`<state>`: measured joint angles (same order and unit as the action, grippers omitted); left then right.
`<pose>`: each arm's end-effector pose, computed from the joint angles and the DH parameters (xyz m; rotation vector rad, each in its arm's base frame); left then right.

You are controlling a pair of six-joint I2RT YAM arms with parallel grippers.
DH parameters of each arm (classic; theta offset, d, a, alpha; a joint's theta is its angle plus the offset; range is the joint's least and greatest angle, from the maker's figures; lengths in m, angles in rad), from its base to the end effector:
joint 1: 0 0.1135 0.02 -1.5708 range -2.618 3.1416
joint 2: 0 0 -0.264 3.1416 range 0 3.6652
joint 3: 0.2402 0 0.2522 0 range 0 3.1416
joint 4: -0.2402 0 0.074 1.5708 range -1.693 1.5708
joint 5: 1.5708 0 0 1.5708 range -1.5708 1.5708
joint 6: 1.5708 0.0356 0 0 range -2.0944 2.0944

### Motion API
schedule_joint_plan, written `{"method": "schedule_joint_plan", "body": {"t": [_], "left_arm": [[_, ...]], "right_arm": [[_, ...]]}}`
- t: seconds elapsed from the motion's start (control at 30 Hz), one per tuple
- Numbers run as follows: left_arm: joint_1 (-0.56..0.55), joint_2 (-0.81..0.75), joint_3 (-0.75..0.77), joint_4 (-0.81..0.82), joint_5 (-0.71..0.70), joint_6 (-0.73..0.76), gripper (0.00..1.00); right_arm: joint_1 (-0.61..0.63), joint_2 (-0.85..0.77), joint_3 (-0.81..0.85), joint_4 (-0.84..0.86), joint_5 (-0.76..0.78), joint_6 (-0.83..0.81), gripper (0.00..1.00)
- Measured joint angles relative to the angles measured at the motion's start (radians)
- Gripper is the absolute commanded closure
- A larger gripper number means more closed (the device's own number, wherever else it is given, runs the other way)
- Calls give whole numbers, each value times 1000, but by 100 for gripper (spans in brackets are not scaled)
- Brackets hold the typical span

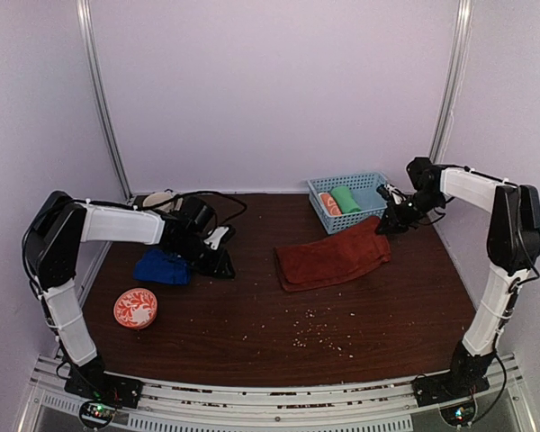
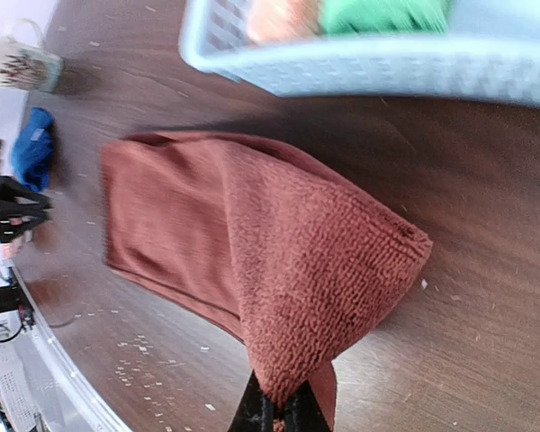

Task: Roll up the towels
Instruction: Flatten out the towel at the center of the board.

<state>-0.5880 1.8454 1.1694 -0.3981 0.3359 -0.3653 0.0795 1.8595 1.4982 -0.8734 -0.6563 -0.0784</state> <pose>0.3026 -0.2158 0.1665 0.4246 2.7293 -0.7368 0.3763 0.0518 0.2396 -0.3642 2.6487 0.9090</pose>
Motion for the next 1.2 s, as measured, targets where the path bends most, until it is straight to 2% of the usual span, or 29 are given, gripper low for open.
{"method": "schedule_joint_plan", "body": {"t": [0.2, 0.37, 0.5, 0.73, 0.83, 1.07, 1.2], "left_arm": [[0, 24, 4, -6, -2, 2, 75], [0, 24, 16, -24, -19, 6, 75], [0, 24, 17, -26, -34, 8, 75], [0, 23, 1, -29, -90, 7, 75], [0, 21, -30, -31, -118, 2, 75], [4, -24, -76, -40, -168, -16, 75], [6, -58, -77, -41, -184, -19, 75]], "right_arm": [[28, -6, 230, -55, -89, -5, 100], [87, -56, 263, -61, -122, 12, 100], [194, -104, 262, -62, -124, 39, 100], [451, -181, 292, -40, -153, 106, 100], [501, -181, 337, -24, -201, 137, 100], [481, -184, 382, -8, -259, 155, 100], [380, -203, 265, 3, -282, 119, 100]]}}
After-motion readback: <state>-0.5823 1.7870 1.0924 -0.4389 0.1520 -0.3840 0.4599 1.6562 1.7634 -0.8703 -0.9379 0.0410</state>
